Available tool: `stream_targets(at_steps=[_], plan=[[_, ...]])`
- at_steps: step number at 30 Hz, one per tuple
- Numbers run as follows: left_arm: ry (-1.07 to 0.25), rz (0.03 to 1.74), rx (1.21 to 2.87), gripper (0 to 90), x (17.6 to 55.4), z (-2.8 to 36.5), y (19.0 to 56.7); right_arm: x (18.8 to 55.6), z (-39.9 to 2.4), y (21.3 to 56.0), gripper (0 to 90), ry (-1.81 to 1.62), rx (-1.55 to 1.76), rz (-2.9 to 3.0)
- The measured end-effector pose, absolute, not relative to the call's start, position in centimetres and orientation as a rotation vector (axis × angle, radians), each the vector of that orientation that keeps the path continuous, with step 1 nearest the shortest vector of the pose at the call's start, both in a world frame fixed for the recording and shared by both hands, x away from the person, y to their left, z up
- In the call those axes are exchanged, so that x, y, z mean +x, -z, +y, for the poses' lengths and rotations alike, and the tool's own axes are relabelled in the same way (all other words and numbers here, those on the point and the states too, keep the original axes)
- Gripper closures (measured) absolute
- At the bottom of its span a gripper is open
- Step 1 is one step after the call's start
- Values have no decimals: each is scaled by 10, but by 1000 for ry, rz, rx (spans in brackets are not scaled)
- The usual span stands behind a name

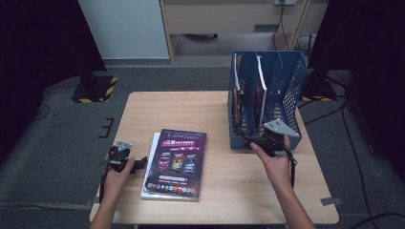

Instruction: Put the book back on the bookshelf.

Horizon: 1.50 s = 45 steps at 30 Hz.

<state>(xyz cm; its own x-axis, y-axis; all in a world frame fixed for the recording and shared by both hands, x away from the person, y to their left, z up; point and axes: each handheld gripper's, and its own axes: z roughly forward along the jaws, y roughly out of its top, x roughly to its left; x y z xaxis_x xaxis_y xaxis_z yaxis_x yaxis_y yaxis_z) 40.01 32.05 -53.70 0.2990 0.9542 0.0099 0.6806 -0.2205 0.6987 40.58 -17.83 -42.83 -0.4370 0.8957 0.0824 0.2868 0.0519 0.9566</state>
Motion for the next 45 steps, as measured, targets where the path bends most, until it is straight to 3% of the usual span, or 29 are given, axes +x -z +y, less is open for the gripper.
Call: stream_targets(at_steps=[18, 27, 38, 45], plan=[[-614, 1443, 1906, 53, 399, 326, 530, 390, -133, 455, 134, -1449, 1159, 1922], [-600, 1392, 1825, 81, 392, 327, 512, 386, -114, 463, 208, -1448, 1116, 2003], [-573, 1249, 1884, 118, 384, 298, 502, 401, -88, 462, 297, -1484, 1140, 2089], [-548, 1208, 1911, 176, 382, 289, 501, 411, -69, 482, 330, -1385, 1146, 2122]])
